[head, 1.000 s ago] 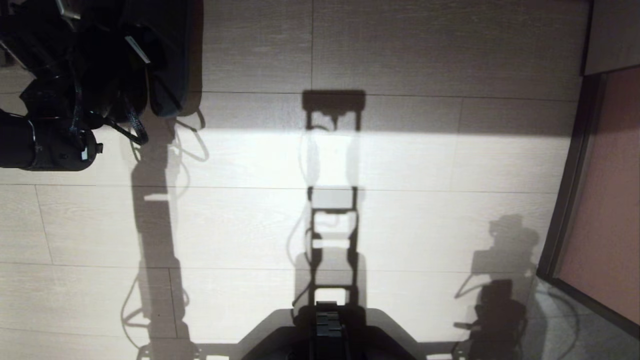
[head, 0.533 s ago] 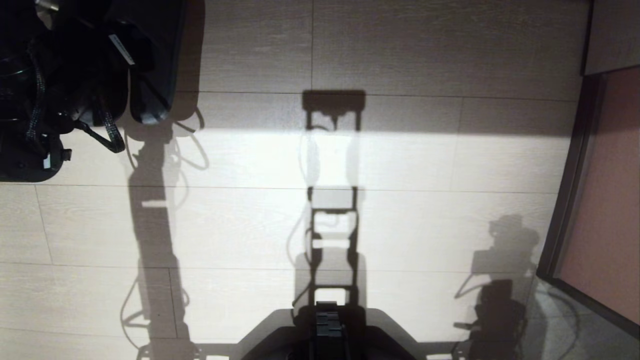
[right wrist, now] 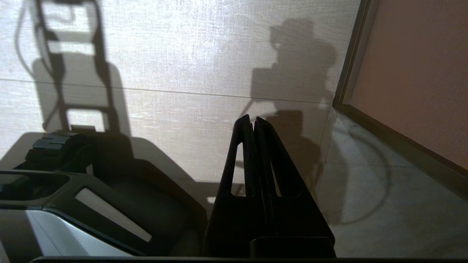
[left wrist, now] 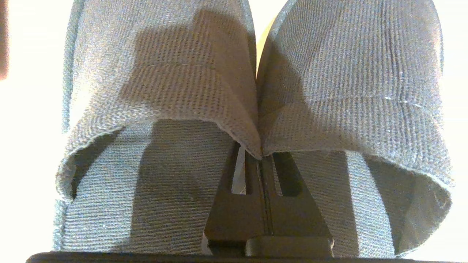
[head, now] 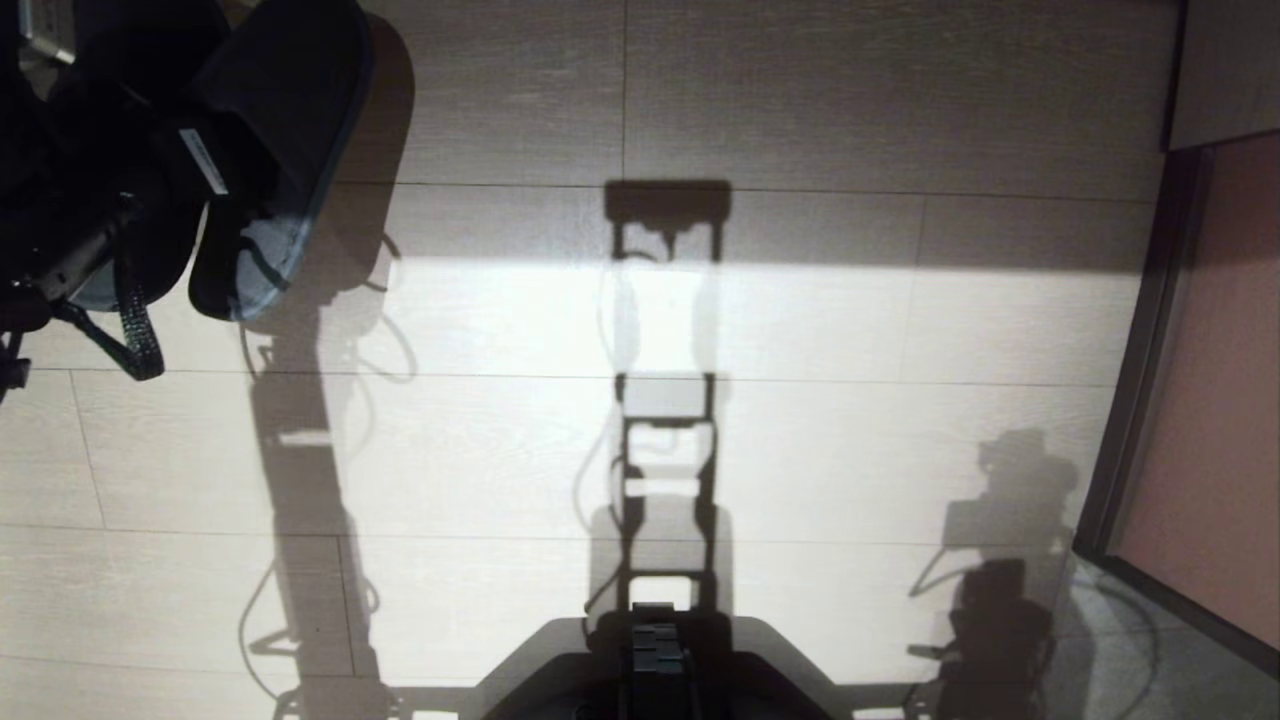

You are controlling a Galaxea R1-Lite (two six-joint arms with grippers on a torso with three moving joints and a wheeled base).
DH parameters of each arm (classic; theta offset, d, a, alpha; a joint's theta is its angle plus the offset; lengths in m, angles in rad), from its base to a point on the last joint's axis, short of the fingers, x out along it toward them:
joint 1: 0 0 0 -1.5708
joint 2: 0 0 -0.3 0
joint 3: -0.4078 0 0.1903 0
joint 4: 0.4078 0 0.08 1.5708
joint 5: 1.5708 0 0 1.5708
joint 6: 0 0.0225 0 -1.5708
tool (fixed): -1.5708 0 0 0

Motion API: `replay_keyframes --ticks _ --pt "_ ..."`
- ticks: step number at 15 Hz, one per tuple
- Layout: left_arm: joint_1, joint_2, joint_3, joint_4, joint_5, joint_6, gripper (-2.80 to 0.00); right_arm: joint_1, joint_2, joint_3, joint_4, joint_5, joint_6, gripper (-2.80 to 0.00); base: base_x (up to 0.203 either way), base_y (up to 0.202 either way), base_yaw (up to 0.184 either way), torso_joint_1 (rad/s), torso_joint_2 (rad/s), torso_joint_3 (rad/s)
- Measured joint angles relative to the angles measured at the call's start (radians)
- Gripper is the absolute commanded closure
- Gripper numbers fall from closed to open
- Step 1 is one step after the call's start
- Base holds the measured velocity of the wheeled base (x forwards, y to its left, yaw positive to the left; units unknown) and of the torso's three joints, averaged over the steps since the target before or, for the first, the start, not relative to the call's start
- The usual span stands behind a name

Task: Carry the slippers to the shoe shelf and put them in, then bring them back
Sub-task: Pick up the slippers on the floor, then place the slippers into the shoe cabinet

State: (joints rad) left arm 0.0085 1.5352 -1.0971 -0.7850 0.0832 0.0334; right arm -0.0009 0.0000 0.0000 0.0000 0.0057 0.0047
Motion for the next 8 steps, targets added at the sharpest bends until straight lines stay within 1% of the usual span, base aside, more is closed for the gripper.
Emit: replay_keyframes --ticks 3,5,8 --pt "0.015 -0.113 0.133 0.081 0.000 0.012 0.00 0.000 0.000 0.000 0.000 0.000 0.000 0.00 0.000 0.000 0.000 0.000 0.00 0.000" --pt "0.019 -0.205 0.225 0.091 0.000 0.038 0.00 0.000 0.000 0.000 0.000 0.000 0.000 0.00 0.000 0.000 0.000 0.000 0.00 0.000" --pt "0.019 -0.359 0.392 0.103 0.001 0.084 0.00 0.000 0.000 0.000 0.000 0.000 0.000 0.00 0.000 0.000 0.000 0.000 0.00 0.000"
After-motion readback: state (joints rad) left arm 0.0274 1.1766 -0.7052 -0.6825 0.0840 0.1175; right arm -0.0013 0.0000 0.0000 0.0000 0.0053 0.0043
